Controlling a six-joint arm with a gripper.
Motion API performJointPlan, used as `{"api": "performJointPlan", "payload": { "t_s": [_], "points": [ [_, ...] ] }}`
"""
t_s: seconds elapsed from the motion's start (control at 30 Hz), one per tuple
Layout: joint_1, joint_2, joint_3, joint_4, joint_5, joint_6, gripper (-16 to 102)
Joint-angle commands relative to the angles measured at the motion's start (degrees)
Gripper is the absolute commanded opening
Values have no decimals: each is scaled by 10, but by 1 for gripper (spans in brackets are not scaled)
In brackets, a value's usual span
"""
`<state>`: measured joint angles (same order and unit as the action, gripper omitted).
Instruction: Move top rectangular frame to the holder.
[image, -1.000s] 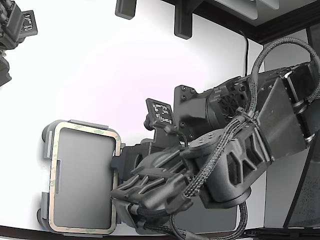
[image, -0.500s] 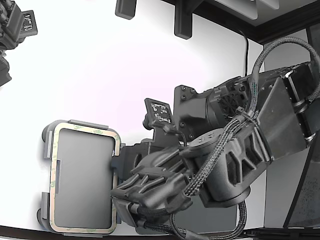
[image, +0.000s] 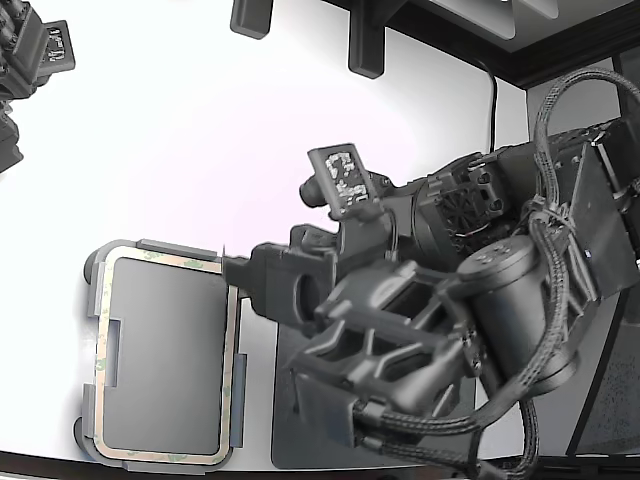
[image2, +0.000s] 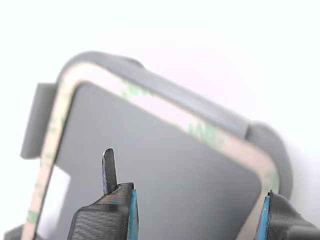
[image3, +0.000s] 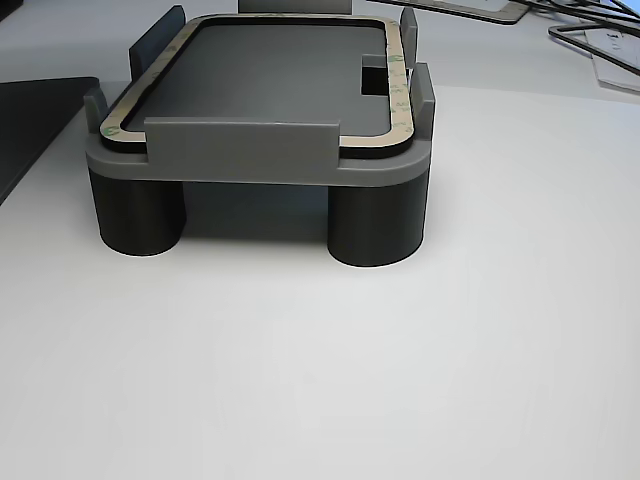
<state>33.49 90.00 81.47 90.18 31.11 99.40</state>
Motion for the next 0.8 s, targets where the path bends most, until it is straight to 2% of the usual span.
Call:
{"api": "performJointPlan", "payload": {
  "t_s": [0.0,0.07,0.13,0.33,0.47,0.63,0.77],
  "points": [
    [-28,91,28,-30,84,-244,100],
    [-50,155,68,-60,91,-375,100],
    [-76,236,134,-115,74,-505,100],
    [-224,476,359,-271,-99,-768,100],
    [-307,607,509,-338,-183,-869,100],
    [-365,719,620,-355,-253,-917,100],
    [-369,792,696,-346,-271,-927,100]
  ]
}}
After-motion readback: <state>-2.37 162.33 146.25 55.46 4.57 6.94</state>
